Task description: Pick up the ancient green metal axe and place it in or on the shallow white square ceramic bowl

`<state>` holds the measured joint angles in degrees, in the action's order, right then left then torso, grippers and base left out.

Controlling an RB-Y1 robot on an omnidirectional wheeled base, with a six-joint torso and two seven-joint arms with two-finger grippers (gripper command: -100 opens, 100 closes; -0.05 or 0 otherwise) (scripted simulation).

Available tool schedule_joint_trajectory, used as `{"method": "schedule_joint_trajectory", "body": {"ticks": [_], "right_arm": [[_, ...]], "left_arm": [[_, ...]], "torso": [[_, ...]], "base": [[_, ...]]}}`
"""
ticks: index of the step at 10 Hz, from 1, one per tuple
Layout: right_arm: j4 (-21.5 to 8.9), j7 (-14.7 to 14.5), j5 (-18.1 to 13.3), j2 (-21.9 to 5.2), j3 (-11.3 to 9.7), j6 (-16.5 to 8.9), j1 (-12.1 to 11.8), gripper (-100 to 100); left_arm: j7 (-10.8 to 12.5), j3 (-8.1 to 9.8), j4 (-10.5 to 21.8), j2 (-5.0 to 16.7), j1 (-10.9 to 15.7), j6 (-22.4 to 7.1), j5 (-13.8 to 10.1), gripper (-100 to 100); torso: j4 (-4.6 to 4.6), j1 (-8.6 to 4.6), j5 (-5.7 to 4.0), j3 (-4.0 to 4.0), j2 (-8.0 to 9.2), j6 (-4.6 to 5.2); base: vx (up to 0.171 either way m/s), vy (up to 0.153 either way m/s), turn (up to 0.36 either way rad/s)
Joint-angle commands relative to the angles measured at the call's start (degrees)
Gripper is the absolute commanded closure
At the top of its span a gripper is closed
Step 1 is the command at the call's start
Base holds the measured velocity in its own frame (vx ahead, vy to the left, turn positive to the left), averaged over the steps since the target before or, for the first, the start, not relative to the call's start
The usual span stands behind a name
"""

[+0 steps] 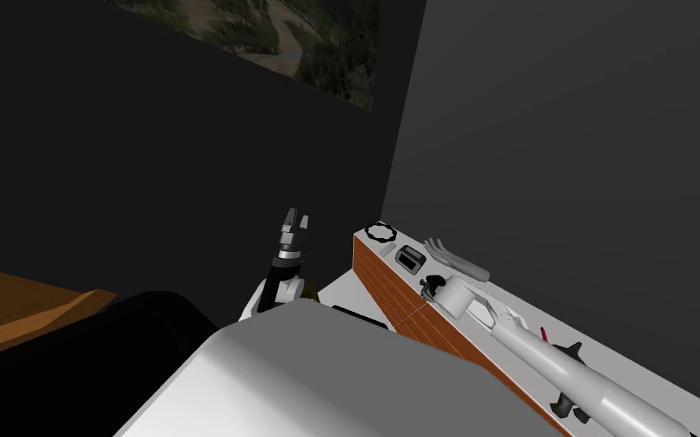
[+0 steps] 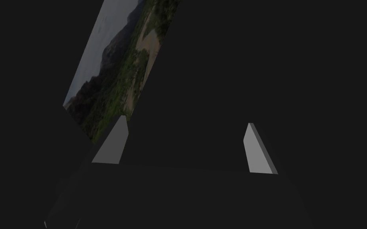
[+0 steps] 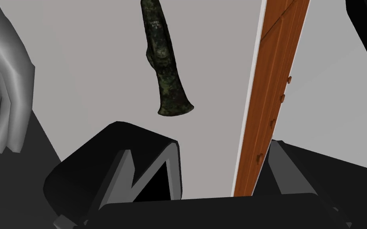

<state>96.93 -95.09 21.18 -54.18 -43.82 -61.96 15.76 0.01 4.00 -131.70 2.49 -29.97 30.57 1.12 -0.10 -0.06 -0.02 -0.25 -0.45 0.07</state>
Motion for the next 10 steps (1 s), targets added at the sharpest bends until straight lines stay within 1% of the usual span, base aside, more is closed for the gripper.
{"method": "schedule_joint_trajectory", "body": {"ticks": [1,3,4,6,7,8,10], "right_arm": [[-0.77,-1.92,0.93,-0.2,-0.05,-1.75,-0.04,-100],[-3.4,-5.43,3.28,0.12,-0.51,-5.61,0.1,-100],[-3.4,-5.87,3.28,0.12,-0.51,-5.67,0.1,-100],[-5.8,-9.38,5.43,0.46,-0.93,-9.16,0.16,-100],[-6.9,-10.77,6.4,0.63,-1.13,-10.71,0.17,-100],[-6.9,-10.94,6.4,0.63,-1.13,-10.71,0.17,-100],[-8.8,-13.6,8.05,0.94,-1.46,-13.37,0.16,-100]], "left_arm": [[0.0,0.0,0.0,0.0,0.0,0.0,0.0,0],[0.0,0.0,0.0,0.0,0.0,0.0,0.0,0],[0.0,0.0,0.0,0.0,0.0,0.0,0.0,0],[0.0,0.0,0.0,0.0,0.01,0.0,0.0,0],[0.0,0.0,0.0,0.0,0.0,0.0,0.0,0],[0.0,0.0,0.0,0.0,0.0,0.0,0.0,0],[0.0,0.0,0.0,0.0,0.01,0.0,0.0,0]], "torso": [[0.0,0.0,0.0,0.0,0.0,0.0],[0.0,0.04,0.01,0.02,0.05,0.01],[-0.01,0.0,0.01,0.0,0.01,0.0],[0.03,-0.03,-0.01,0.09,0.18,0.01],[0.02,-0.04,-0.01,0.06,0.11,0.0],[-0.01,-0.03,0.0,-0.03,-0.04,0.01],[0.03,-0.01,-0.01,0.1,0.19,0.01]], "base": [[0.103,0.014,0.025],[0.112,0.009,0.043],[0.07,-0.024,0.032],[0.078,-0.008,0.052],[0.146,-0.007,0.04],[0.091,-0.001,0.007],[0.061,-0.006,0.04]]}}
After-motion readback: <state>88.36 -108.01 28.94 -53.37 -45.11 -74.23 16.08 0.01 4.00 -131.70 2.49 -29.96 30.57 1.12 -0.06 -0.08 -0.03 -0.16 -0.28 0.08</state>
